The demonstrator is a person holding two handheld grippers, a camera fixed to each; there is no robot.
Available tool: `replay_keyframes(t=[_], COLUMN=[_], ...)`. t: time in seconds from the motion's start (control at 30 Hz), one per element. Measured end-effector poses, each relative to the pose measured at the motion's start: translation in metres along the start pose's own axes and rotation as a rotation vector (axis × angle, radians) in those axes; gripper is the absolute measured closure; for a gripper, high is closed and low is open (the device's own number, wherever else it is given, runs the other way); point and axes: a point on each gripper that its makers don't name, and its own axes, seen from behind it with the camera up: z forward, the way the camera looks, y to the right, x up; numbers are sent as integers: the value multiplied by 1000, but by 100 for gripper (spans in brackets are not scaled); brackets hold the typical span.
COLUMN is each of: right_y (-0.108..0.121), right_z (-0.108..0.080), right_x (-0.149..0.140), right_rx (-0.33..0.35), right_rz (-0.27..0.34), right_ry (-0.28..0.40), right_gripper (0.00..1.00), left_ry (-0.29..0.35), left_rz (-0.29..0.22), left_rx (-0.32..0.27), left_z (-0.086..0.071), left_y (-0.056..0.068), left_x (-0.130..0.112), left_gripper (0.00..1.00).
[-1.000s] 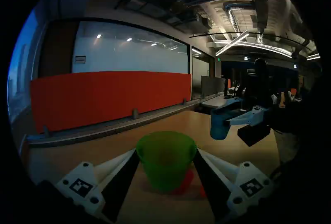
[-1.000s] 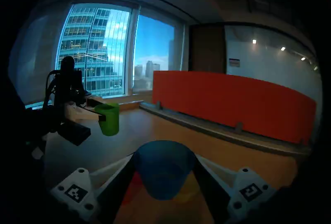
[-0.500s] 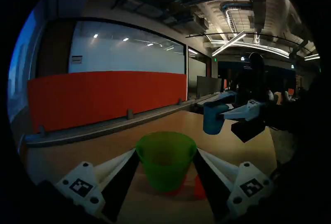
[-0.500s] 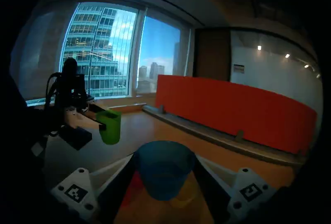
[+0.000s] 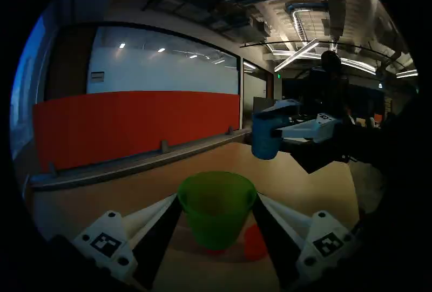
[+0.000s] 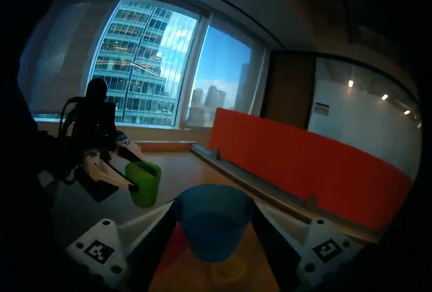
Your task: Pour water
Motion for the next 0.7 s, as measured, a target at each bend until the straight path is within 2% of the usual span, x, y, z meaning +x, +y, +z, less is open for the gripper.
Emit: replay_keyframes(t=[0.37,0.7], right_y=[5,9], right_z=[12,19], right_x=[36,65], right_rx=[12,14], right_rz=[-147,-273], right_ry=[33,56], right_gripper=[8,8], left_ry=[7,4], left_rz=[5,5], left_rx=[-17,-28], left_z=[3,5], left_y=[13,19], left_x=[9,12], left_gripper=[13,13])
